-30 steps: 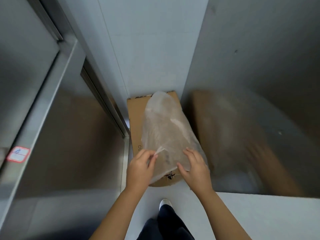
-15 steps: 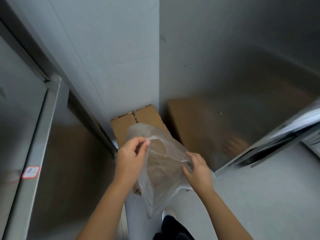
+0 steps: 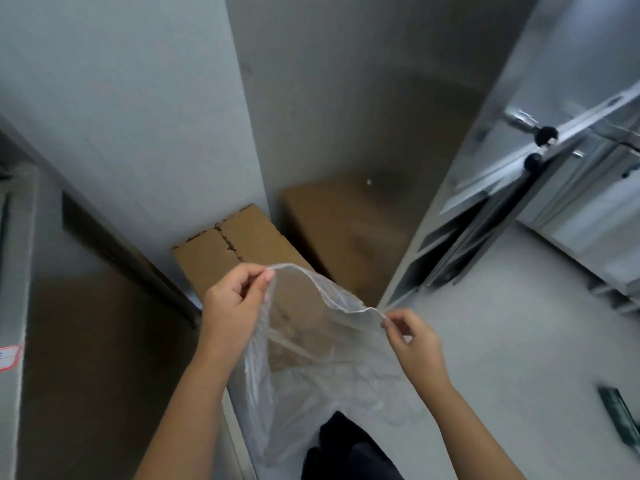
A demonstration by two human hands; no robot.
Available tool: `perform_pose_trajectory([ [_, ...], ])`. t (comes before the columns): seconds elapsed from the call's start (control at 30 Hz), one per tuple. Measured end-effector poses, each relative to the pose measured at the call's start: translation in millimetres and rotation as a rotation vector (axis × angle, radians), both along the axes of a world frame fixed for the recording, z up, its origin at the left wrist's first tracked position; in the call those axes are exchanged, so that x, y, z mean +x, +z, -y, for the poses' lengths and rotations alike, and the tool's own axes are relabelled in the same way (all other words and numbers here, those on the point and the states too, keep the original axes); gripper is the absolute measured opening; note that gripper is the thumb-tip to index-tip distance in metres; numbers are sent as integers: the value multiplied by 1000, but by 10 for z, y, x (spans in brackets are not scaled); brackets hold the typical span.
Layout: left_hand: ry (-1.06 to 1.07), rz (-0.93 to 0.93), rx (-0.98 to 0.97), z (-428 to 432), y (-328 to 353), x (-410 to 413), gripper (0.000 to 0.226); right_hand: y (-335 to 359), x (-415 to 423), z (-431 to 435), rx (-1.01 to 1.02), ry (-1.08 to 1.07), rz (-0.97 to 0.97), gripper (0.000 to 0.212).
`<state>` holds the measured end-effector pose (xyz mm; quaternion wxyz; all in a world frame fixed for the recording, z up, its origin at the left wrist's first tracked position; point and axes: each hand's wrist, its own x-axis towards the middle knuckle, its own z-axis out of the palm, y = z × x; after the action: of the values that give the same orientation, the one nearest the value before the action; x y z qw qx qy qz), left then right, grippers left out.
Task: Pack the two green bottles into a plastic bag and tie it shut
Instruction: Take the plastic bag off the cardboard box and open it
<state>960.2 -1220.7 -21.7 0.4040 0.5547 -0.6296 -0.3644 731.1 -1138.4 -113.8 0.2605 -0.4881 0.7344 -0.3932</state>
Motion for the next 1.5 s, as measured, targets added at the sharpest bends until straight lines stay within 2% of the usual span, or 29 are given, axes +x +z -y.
perform_pose_trajectory([
  [0.23, -172, -6, 71, -243, -155, -389, 19, 168, -345, -502, 18, -168, 90, 26],
  [0.37, -314, 71, 66, -384, -209, -738, 18, 252, -609, -778, -21, -292, 169, 25],
  [0.57, -517, 94, 75, -668, -191, -1514, 20, 330, -1143, -1296, -70, -488, 237, 17],
  [0.7, -632, 144, 13, -908, -178, -2193, 22, 342, -1620, -1780, -98, -613, 280, 20],
  [0.93, -832, 162, 3, -1651, -200, -3531, 24, 329, -2517, -2906, -142, -866, 319, 19],
  [1.13, -969, 151, -13, -2432, -303, -4616, 16, 288, -3121, -3899, -169, -1056, 304, 18],
  [1.5, -1274, 118, 47, -3631, -522, -5883, 23, 168, -3533, -5266, -170, -1441, 280, 19],
])
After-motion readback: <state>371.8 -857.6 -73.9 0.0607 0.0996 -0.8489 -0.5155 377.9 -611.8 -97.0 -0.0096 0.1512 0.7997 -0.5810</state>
